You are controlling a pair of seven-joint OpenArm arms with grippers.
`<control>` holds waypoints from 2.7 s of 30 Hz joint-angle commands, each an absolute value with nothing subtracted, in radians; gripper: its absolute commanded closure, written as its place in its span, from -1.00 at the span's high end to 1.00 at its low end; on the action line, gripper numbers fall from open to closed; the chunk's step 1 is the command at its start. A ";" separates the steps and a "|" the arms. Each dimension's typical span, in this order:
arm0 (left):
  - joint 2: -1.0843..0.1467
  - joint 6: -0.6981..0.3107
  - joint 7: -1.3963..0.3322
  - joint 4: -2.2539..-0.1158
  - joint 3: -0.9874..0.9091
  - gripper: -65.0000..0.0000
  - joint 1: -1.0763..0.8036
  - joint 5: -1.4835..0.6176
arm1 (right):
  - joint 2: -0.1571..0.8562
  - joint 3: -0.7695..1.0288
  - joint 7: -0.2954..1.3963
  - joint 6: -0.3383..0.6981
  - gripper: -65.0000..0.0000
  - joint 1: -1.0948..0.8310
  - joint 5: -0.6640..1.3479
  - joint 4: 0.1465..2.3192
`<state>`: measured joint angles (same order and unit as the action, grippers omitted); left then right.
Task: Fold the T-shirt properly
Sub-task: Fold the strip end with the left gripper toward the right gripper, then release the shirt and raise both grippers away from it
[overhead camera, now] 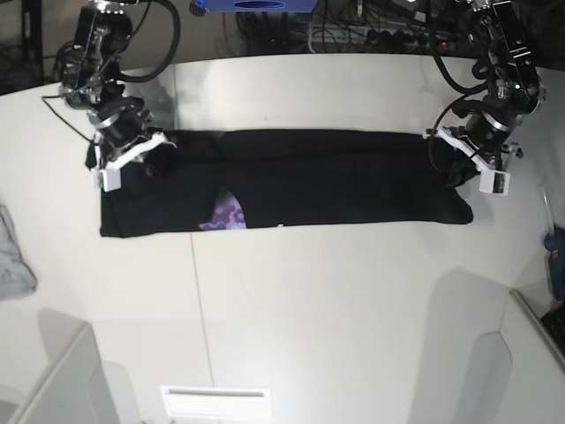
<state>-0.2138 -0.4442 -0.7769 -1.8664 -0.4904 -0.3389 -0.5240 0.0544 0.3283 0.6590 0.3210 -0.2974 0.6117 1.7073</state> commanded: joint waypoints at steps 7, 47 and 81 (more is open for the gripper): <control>-0.213 -0.441 -0.753 -1.920 -0.358 -1.00 -0.335 -0.532 | 0.061 0.331 0.641 0.325 -1.00 -0.291 0.627 1.727; -0.068 -0.200 -0.753 -1.761 0.239 -1.00 -0.140 -0.538 | 0.065 0.332 0.641 0.325 -1.00 -0.291 0.627 1.727; -0.065 -0.205 -0.753 -1.733 0.240 0.52 -0.120 -0.539 | 0.064 0.332 0.641 0.325 -1.00 -0.291 0.627 1.727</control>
<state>-0.0700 -0.1932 -0.7746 -1.7073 0.2375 -0.1337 -0.5243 0.0593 0.3283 0.6590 0.3210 -0.2970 0.6125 1.7073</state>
